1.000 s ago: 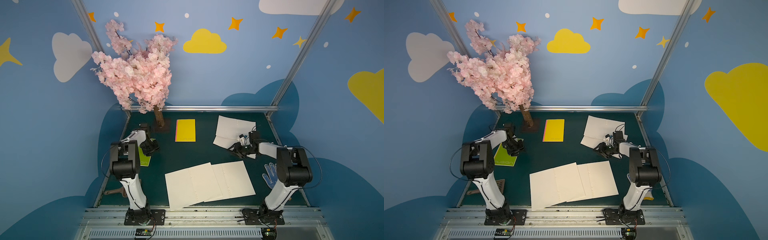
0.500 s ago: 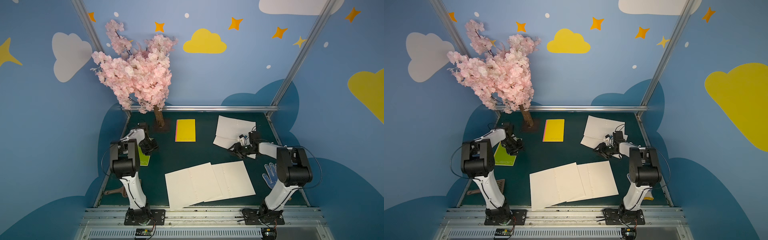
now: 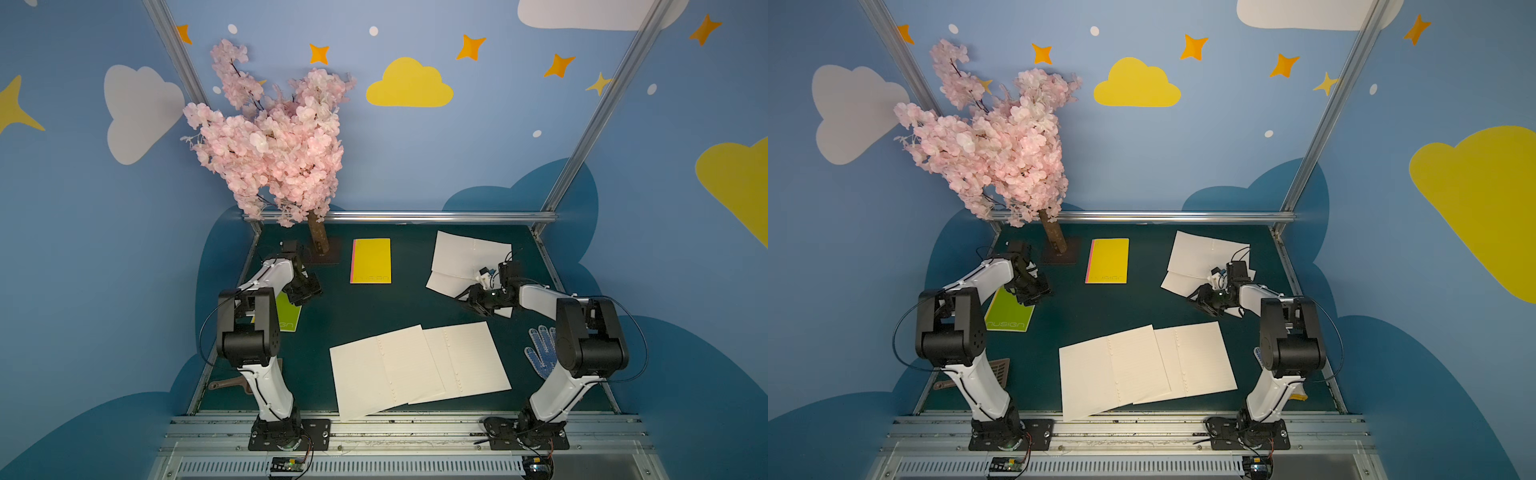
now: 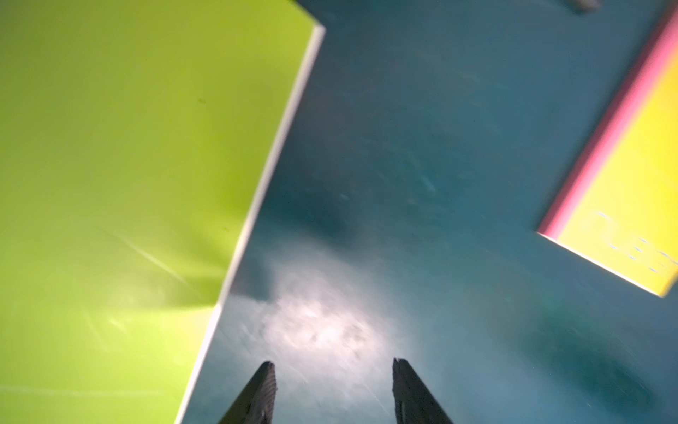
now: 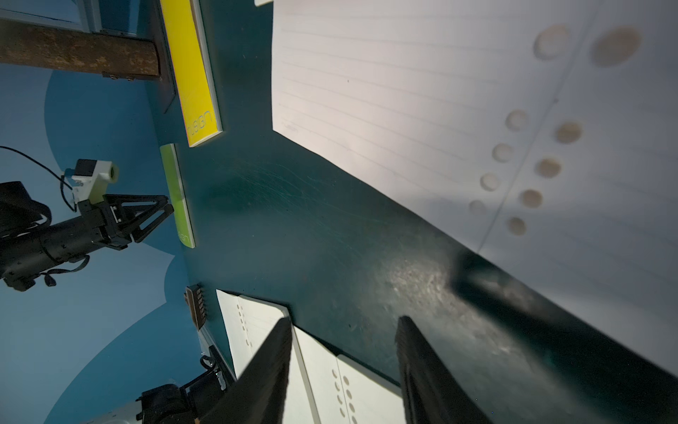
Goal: Close the notebook
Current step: Move the notebook to the center of the board.
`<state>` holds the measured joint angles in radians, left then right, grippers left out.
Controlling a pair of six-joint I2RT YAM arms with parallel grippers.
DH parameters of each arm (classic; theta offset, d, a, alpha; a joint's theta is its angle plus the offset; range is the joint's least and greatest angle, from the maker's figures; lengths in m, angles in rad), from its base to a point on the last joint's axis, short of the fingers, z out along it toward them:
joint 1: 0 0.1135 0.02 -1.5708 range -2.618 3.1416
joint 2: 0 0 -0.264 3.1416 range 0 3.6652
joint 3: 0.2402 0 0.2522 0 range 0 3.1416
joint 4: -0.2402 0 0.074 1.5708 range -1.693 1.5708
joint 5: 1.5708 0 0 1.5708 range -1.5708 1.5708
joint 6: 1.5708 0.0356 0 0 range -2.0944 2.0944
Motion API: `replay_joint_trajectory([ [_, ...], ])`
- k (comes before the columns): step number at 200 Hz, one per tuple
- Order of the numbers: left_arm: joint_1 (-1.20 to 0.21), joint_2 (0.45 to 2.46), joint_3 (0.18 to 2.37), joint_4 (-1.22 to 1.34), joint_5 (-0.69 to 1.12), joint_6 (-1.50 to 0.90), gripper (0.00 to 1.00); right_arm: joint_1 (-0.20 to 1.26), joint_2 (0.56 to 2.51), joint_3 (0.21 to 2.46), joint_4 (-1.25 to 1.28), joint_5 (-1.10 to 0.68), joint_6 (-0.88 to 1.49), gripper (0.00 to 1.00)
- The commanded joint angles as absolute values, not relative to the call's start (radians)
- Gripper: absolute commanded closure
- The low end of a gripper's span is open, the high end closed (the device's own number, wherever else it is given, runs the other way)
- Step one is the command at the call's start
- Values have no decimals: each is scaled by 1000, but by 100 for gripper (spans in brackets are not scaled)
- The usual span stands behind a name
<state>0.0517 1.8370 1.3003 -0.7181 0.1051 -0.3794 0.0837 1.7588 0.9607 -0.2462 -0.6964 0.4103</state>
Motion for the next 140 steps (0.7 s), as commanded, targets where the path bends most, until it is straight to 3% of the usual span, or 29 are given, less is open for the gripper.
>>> replay_joint_trajectory([
  [1, 16, 1779, 1267, -718, 114, -401, 46, 98, 1725, 974, -274, -694, 396, 51],
  [57, -101, 1672, 1155, -678, 194, -439, 47, 204, 1693, 955, -282, -677, 408, 51],
  [140, -410, 1634, 1113, -710, 322, -404, 50, 282, 1655, 918, -287, -640, 425, 51],
])
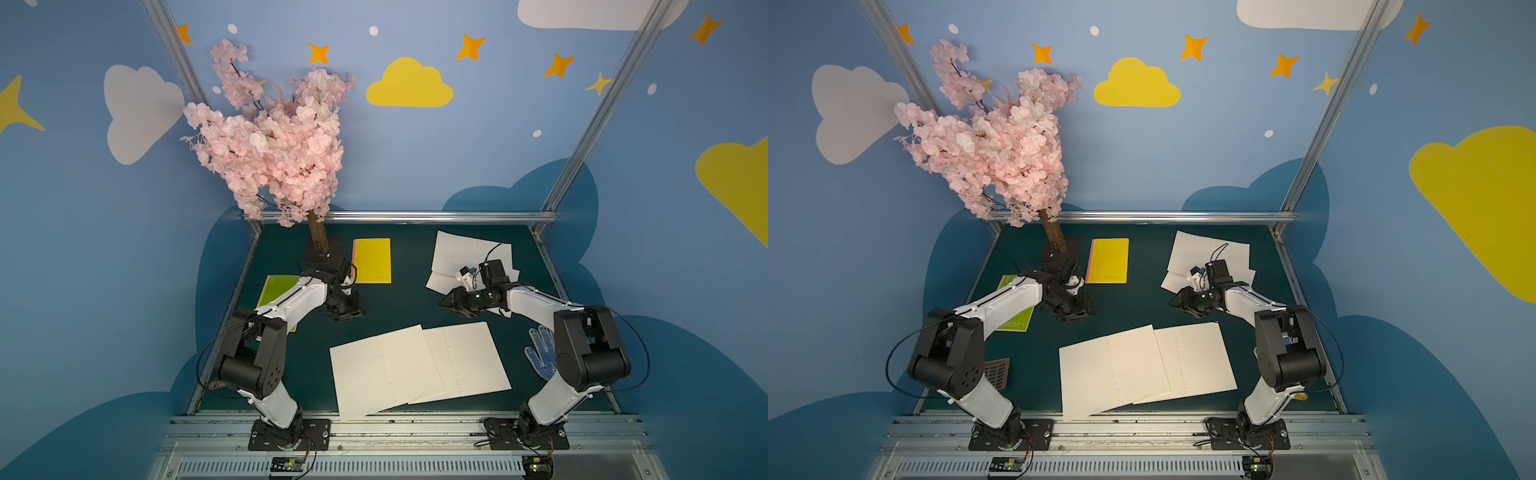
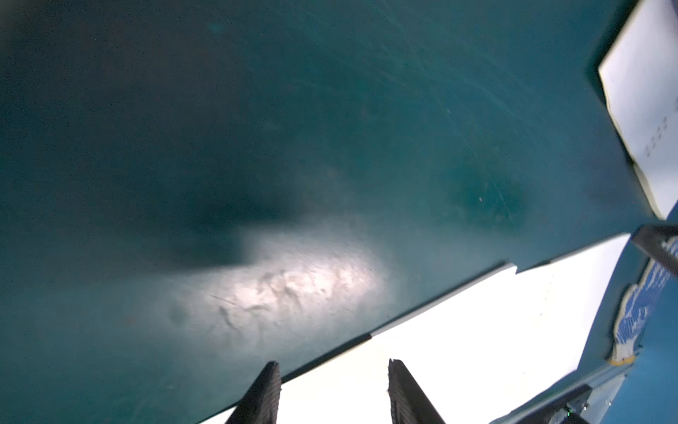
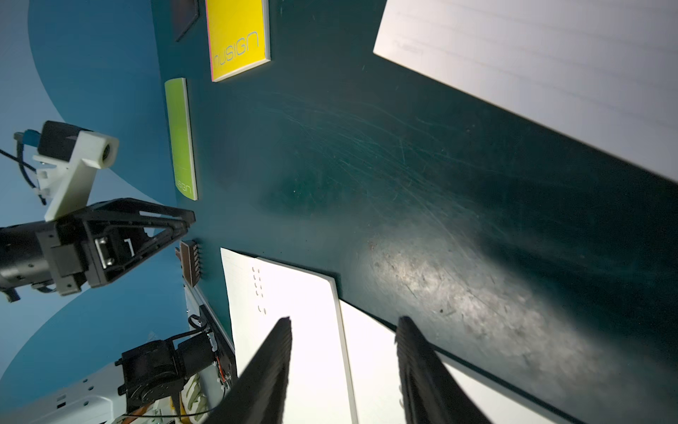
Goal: Close the notebook
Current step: Move the notebook to the center of the board, then close the notebook at the center of the board.
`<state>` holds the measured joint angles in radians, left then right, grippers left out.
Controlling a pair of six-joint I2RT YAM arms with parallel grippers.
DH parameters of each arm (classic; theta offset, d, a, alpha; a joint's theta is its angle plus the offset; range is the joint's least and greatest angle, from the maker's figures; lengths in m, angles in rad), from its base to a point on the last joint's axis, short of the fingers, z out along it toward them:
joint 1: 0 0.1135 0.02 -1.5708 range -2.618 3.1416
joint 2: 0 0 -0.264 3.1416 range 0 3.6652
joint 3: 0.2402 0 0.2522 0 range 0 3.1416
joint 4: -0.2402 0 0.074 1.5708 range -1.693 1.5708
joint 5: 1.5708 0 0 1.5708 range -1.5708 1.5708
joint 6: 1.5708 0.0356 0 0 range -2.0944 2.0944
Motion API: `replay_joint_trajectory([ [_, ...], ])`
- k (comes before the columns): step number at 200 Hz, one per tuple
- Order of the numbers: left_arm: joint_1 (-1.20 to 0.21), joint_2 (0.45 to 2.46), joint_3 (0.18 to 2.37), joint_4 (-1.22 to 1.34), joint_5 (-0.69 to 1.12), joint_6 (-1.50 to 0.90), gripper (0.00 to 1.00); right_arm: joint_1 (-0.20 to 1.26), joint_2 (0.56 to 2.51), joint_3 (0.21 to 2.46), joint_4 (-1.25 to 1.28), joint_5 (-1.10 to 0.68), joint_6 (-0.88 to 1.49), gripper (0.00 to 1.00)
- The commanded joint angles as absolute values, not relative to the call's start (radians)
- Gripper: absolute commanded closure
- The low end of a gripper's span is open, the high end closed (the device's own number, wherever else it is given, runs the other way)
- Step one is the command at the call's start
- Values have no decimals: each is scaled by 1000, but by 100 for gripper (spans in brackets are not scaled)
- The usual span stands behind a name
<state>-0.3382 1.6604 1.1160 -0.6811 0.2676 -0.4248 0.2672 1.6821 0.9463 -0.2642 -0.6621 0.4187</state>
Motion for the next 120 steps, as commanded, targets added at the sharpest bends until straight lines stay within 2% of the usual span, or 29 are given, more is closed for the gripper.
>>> replay_joint_trajectory([
  [1, -415, 1634, 1113, -710, 322, -403, 50, 282, 1655, 918, -287, -640, 425, 51],
  [44, -545, 1649, 1106, -727, 328, -405, 50, 287, 1661, 900, -272, -634, 433, 52],
  [120, -680, 1697, 1038, -685, 348, -461, 51, 294, 1667, 903, -269, -630, 437, 52],
])
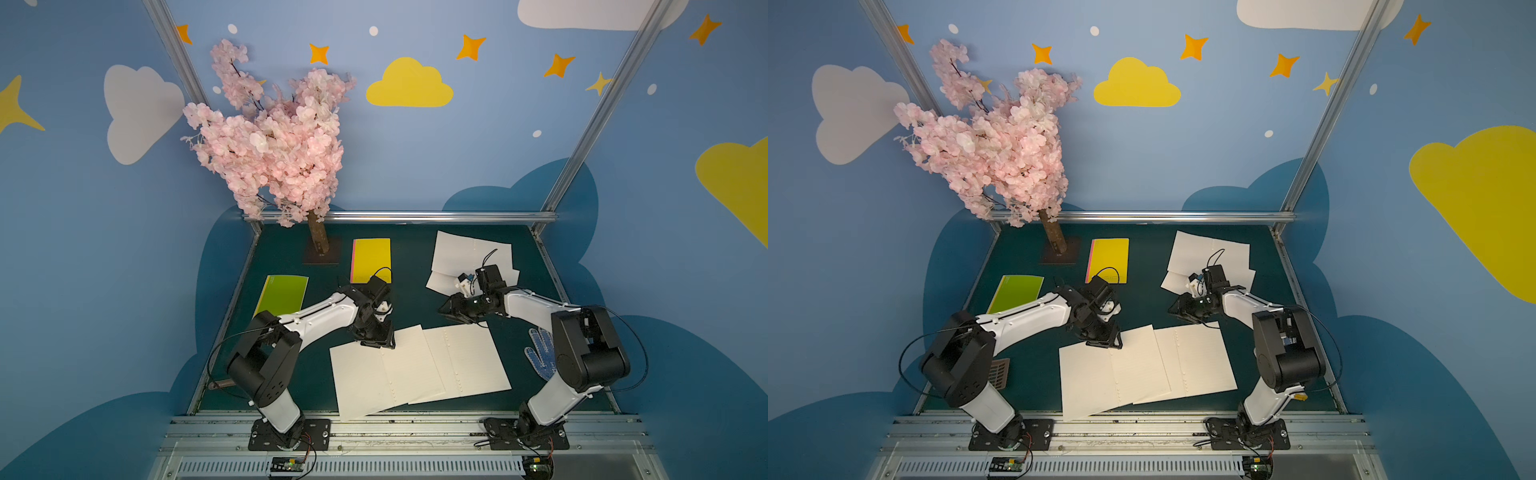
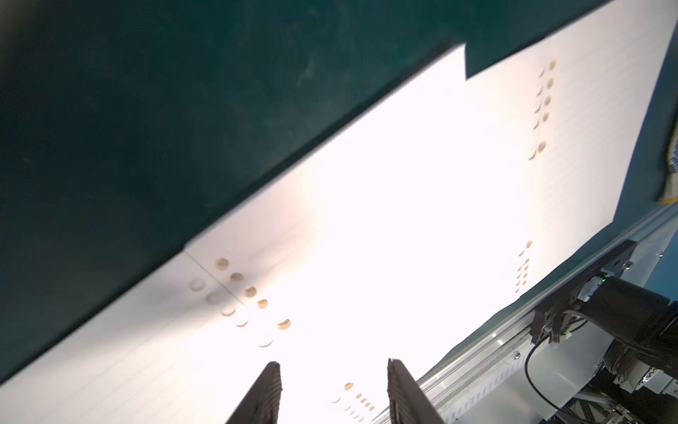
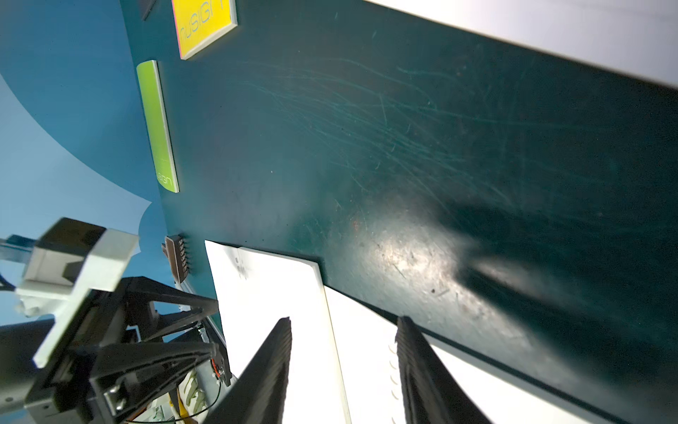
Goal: Close the notebook
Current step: Close the notebook at the center of the board.
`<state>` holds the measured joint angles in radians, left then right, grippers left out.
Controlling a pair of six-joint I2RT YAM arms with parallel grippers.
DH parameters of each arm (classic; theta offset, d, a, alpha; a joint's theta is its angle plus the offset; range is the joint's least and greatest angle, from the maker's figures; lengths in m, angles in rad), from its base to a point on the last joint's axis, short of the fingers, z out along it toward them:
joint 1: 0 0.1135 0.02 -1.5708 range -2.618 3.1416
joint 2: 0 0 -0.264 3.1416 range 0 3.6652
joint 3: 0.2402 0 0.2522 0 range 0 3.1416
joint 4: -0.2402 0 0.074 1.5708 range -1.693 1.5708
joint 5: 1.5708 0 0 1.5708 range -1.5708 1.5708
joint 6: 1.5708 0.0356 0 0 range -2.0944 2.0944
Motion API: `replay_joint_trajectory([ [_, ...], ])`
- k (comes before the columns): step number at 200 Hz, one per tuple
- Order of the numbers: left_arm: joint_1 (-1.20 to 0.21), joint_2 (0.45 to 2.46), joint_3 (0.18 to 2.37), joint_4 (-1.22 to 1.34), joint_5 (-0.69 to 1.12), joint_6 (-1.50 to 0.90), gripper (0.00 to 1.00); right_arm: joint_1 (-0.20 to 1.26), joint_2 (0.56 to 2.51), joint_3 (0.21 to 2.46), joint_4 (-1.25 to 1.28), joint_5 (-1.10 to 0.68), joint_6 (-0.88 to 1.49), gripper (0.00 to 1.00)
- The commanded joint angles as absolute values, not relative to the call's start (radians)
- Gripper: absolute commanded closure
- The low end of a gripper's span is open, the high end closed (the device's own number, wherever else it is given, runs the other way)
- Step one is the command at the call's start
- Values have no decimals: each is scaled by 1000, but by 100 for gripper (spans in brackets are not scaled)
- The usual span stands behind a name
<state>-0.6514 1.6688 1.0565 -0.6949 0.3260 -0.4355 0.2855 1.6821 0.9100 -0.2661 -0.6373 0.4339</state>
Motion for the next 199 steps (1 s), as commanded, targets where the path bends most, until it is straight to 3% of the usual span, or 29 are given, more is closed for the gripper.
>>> replay_joint_trajectory([
  [1, -683, 1697, 1038, -684, 348, -462, 51, 294, 1667, 903, -269, -629, 437, 52],
  [127, -706, 1795, 1037, -648, 307, -476, 50, 296, 1663, 897, -270, -630, 442, 52],
  [199, -644, 1869, 1076, -644, 299, -433, 51, 299, 1663, 902, -275, -633, 441, 52],
])
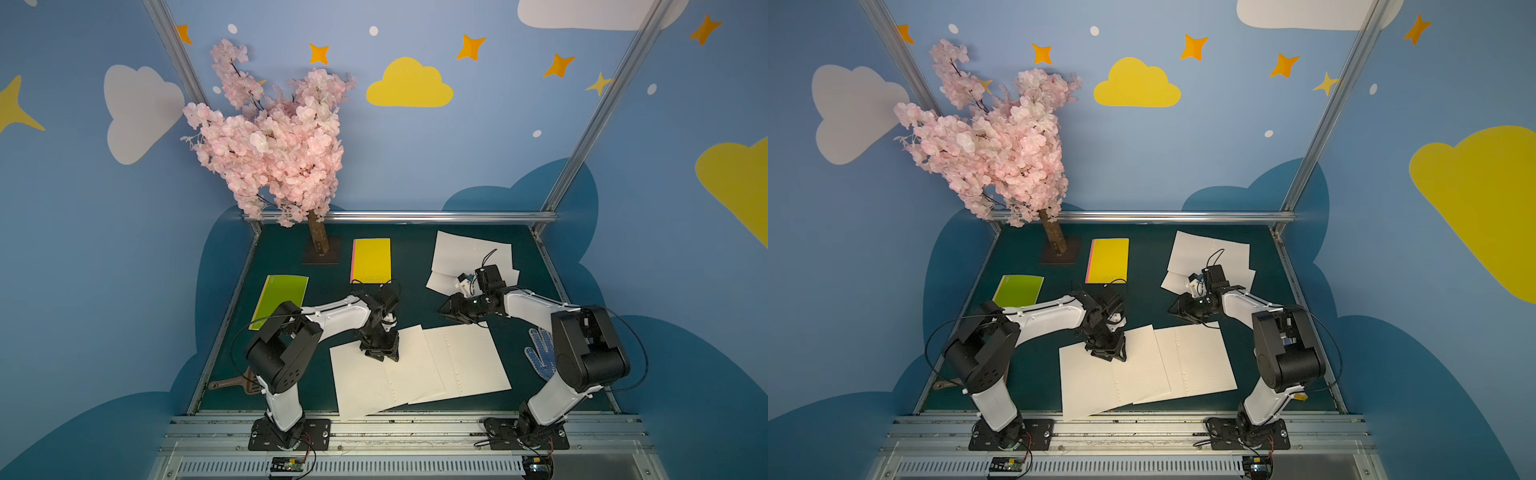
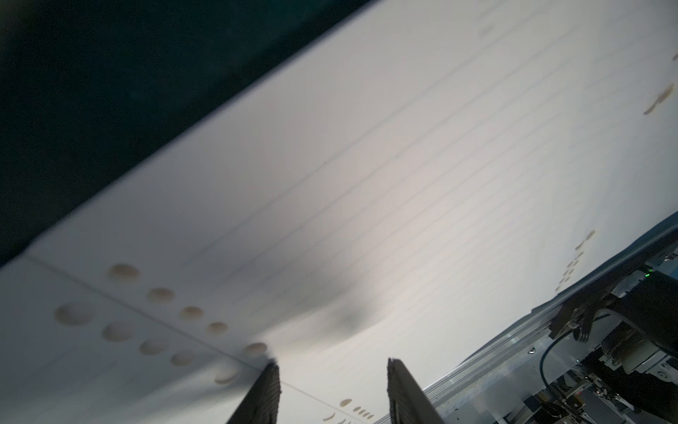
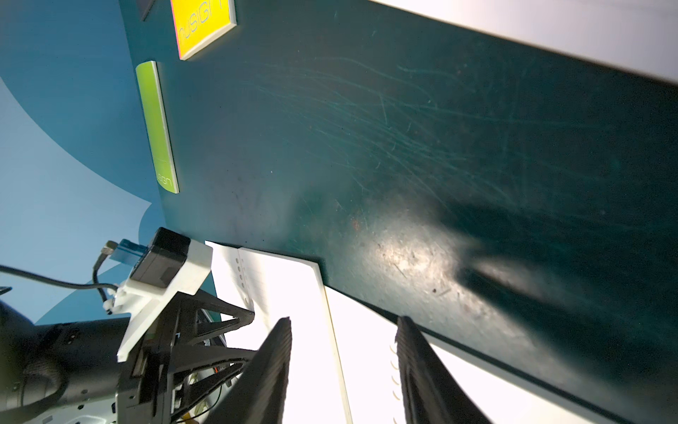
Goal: Close the notebook
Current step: Close the notebook at the center of the board.
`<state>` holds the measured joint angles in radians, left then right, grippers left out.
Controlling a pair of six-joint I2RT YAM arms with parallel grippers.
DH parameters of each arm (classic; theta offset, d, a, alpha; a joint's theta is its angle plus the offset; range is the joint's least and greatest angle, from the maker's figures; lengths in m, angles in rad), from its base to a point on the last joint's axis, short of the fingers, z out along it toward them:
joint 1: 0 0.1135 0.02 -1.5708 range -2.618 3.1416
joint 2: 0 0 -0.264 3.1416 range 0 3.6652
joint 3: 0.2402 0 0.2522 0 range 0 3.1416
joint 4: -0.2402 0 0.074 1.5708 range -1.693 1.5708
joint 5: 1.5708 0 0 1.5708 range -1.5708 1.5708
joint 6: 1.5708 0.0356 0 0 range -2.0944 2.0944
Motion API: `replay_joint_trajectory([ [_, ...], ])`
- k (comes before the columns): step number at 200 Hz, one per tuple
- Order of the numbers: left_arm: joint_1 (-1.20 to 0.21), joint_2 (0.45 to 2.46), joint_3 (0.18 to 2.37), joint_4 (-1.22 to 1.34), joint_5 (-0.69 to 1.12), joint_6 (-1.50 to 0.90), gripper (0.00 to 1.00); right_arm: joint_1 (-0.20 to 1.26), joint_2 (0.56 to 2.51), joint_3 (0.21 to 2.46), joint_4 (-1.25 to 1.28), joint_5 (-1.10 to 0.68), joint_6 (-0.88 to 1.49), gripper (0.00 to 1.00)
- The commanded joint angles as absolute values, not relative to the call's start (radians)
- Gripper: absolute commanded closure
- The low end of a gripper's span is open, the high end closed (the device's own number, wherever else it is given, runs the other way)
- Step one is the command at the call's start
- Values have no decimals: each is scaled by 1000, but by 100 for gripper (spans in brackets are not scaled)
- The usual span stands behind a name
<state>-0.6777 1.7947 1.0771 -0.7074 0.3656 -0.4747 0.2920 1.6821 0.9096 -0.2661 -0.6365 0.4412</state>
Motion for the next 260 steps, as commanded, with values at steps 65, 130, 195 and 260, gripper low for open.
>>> replay_joint_trajectory([
  [65, -589, 1941, 1140, -624, 335, -392, 51, 319, 1670, 907, -270, -634, 448, 52],
  [130, -549, 1982, 1178, -614, 336, -375, 51, 343, 1681, 922, -272, -629, 452, 51],
  [195, -485, 2031, 1229, -584, 361, -374, 52, 380, 1695, 925, -261, -627, 466, 51],
  [260, -445, 2073, 1276, -550, 396, -394, 52, 426, 1716, 914, -248, -609, 489, 52],
])
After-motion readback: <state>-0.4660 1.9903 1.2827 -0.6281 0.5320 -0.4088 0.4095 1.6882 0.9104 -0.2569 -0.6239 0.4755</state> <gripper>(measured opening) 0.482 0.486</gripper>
